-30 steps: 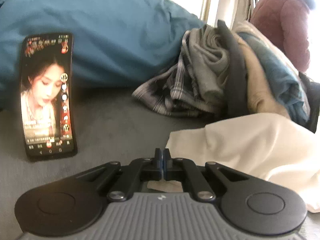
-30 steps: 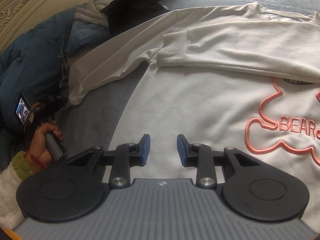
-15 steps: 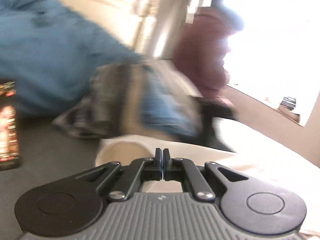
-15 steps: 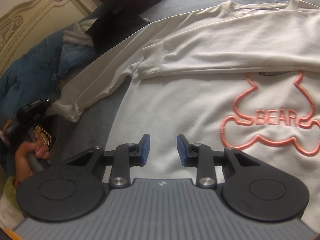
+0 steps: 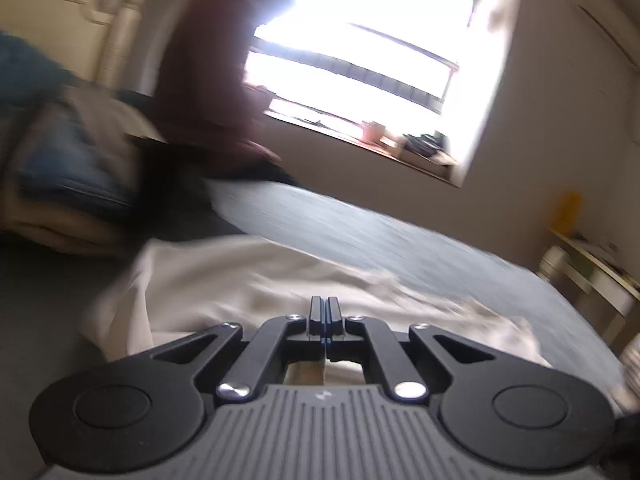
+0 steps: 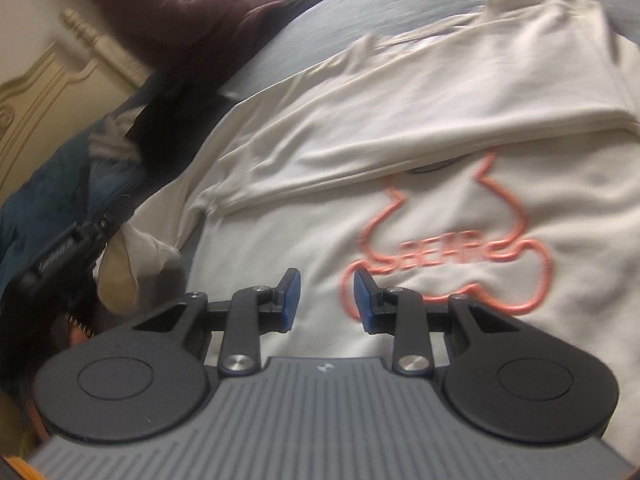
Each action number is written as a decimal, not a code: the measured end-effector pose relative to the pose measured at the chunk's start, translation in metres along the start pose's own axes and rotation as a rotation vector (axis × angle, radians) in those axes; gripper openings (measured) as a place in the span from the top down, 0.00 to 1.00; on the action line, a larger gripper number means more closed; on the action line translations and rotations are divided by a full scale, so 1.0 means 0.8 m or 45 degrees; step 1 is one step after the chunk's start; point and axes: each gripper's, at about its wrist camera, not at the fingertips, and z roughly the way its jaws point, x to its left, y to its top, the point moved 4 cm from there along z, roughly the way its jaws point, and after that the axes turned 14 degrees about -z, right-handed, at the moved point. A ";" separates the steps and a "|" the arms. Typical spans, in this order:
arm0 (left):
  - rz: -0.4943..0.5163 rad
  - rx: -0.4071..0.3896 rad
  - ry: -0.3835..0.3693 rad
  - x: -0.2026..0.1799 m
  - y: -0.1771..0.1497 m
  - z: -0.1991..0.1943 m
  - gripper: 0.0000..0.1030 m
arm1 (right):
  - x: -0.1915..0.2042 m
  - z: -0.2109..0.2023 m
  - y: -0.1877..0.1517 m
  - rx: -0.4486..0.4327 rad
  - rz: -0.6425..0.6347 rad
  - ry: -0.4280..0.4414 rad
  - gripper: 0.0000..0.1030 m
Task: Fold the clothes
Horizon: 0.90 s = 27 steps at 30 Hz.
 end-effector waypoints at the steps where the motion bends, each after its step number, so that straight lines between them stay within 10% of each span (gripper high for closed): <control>1: 0.027 0.041 -0.034 -0.011 -0.013 0.005 0.99 | -0.005 -0.002 0.000 -0.005 0.008 -0.011 0.72; 3: 0.068 0.122 -0.094 -0.024 -0.035 0.011 0.97 | -0.013 -0.003 -0.002 -0.012 0.021 -0.028 0.72; 8: 0.090 0.179 -0.204 -0.024 -0.057 -0.012 0.56 | -0.019 0.003 -0.005 -0.014 0.002 -0.031 0.72; 27: -0.433 0.070 0.153 0.176 0.026 -0.033 0.50 | 0.210 0.051 -0.053 -0.094 -1.449 0.071 0.60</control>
